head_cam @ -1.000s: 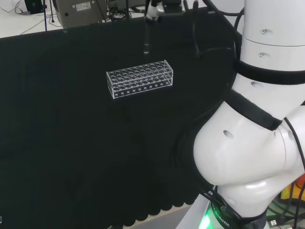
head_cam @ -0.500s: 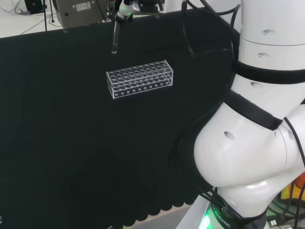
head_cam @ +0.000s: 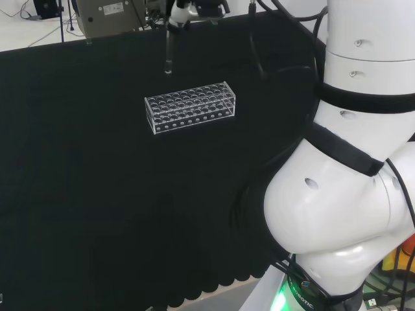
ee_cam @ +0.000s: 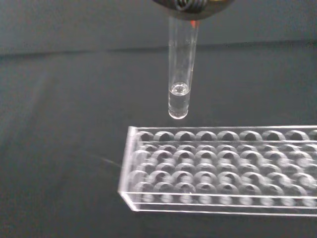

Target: Shake the test tube.

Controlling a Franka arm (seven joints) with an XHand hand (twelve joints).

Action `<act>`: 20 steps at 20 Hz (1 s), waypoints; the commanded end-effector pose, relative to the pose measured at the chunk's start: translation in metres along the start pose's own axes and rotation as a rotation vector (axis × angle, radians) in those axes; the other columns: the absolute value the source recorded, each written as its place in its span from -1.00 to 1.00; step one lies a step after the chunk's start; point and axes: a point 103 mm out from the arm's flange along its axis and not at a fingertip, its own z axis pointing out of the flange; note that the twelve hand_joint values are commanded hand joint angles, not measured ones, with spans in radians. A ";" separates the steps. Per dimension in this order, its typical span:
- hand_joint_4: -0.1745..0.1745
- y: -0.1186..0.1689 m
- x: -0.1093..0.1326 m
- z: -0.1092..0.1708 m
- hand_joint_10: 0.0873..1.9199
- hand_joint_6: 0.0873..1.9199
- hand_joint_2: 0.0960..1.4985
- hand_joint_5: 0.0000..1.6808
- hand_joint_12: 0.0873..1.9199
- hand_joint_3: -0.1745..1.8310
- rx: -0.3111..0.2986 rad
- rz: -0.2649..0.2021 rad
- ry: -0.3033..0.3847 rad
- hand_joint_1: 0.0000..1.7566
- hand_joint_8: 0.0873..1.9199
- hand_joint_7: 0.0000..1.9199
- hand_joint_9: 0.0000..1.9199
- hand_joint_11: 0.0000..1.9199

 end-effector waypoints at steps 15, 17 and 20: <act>-1.00 -0.038 -0.169 -0.016 -1.00 -0.75 0.34 0.58 0.21 -1.00 0.014 0.372 -0.118 0.62 -0.31 0.43 0.51 -0.24; -1.00 -0.038 -0.169 -0.016 -1.00 -0.75 0.34 0.58 0.21 -1.00 0.011 0.372 -0.110 0.62 -0.31 0.43 0.51 -0.24; -1.00 -0.034 -0.161 -0.014 -1.00 -0.75 0.34 0.58 0.21 -1.00 0.009 0.358 -0.095 0.62 -0.31 0.44 0.51 -0.24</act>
